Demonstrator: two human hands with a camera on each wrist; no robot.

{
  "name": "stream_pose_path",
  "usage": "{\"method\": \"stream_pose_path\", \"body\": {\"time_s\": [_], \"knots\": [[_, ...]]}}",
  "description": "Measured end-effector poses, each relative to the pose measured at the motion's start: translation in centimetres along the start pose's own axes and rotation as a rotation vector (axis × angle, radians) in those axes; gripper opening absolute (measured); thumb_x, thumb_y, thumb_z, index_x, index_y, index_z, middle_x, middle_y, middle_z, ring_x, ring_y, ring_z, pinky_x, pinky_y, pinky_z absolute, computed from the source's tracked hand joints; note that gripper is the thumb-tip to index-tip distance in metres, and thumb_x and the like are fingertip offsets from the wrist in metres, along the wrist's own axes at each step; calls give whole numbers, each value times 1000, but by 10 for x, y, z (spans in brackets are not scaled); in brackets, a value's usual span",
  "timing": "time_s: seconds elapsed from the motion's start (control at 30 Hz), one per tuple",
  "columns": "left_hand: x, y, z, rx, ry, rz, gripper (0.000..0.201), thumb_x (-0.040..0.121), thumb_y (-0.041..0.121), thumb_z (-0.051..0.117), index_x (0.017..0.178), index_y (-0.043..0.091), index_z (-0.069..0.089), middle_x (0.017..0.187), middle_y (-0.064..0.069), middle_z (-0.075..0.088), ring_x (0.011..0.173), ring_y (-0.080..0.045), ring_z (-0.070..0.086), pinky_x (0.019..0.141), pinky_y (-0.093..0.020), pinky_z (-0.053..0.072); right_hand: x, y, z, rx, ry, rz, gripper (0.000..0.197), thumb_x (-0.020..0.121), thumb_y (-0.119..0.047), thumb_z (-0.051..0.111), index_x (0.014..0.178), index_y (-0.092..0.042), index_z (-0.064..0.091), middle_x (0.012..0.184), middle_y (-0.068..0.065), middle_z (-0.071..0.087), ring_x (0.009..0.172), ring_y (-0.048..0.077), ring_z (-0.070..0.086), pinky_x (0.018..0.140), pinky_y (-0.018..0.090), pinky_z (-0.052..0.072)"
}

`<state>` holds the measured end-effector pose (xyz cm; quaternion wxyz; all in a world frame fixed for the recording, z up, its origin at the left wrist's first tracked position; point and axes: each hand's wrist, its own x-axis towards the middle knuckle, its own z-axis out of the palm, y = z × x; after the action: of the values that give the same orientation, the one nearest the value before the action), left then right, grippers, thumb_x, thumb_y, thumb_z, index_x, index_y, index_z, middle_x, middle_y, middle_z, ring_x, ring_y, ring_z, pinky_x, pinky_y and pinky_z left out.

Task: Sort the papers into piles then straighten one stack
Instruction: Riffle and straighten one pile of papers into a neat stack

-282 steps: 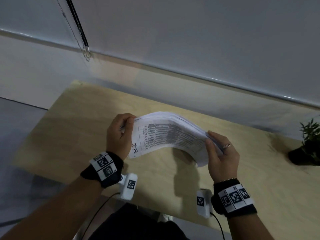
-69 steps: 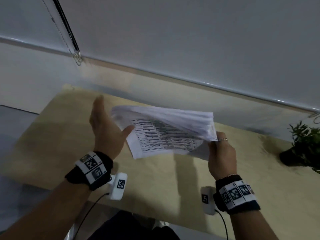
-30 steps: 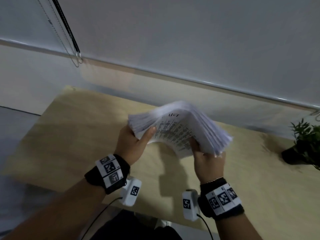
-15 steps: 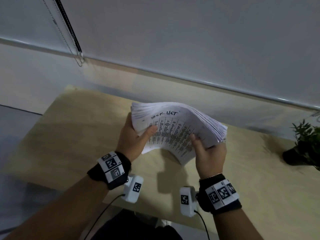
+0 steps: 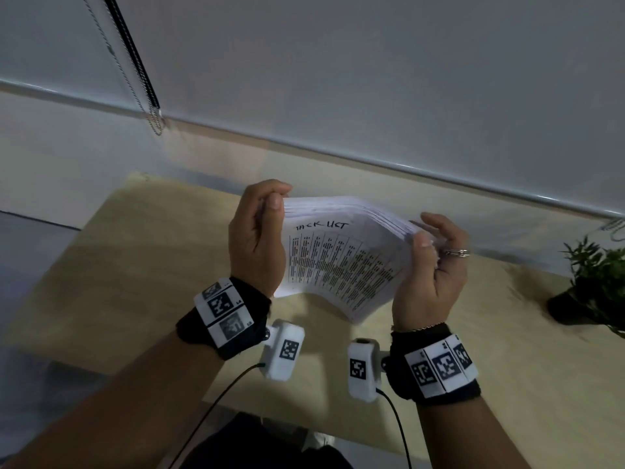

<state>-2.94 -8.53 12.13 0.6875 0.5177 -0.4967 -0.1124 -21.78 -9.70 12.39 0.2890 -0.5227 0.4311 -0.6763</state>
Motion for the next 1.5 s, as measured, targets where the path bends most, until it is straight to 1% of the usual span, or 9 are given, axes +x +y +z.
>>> {"method": "stream_pose_path", "body": {"time_s": [0.27,0.43,0.53,0.7,0.83,0.93,1.17,1.3,1.5], "knots": [[7,-18,-19,-144,-303,-30,51,90,43,61,128,19,37,96,-15,58,85,-18,58,80,-26,48,3,3,-13,52,-155,69,41,81,-8,74,115,-19,53,95,-7,67,90,12,65,80,25,54],[2,-26,-26,-63,-343,-182,43,80,30,69,115,30,44,101,-16,60,90,-21,62,84,-40,53,0,15,-16,-107,-179,85,22,76,-4,76,95,-5,65,81,-29,68,77,-11,63,70,5,46],[2,-20,-27,-6,-315,-200,28,76,35,70,94,19,55,83,8,66,75,1,60,70,-15,48,-2,17,-18,-128,-171,79,21,75,1,76,93,-4,66,79,-30,68,75,-12,64,69,5,46],[-1,-38,-38,-65,-378,-345,56,68,44,78,106,4,69,94,23,74,89,2,70,77,-15,50,-8,25,-24,-99,-239,142,43,68,-9,81,102,11,65,91,4,72,83,-4,67,76,12,51],[-6,-50,-35,-132,-479,-412,55,77,28,77,120,-1,60,109,7,74,105,-10,69,88,-22,51,-8,31,-22,-87,-257,230,42,64,-9,87,102,-11,70,97,7,74,92,18,72,80,28,58],[-9,-57,-35,-104,-490,-427,58,81,31,71,128,0,55,120,-2,70,113,-14,66,95,-26,50,-11,42,-25,-76,-250,282,36,68,0,83,97,-17,70,88,-8,77,85,8,72,72,23,57],[-32,-52,-23,148,-398,-495,30,92,17,63,122,15,60,105,26,63,91,21,59,77,-13,49,-31,54,-19,-254,-258,376,15,80,-15,77,91,-24,71,84,-24,73,83,0,70,73,30,59],[-9,-45,-20,178,-378,-467,25,90,22,67,113,14,61,97,11,69,85,5,66,65,-10,51,-11,37,-13,-236,-274,369,14,80,-13,78,90,-15,67,78,-14,70,69,-7,67,56,8,50],[-56,-130,-15,436,-581,-832,33,88,27,70,115,8,66,110,-9,72,90,-22,67,74,-27,48,-54,126,-28,-422,-392,869,46,93,-25,62,134,-8,49,116,8,68,96,25,68,87,43,57]]}}
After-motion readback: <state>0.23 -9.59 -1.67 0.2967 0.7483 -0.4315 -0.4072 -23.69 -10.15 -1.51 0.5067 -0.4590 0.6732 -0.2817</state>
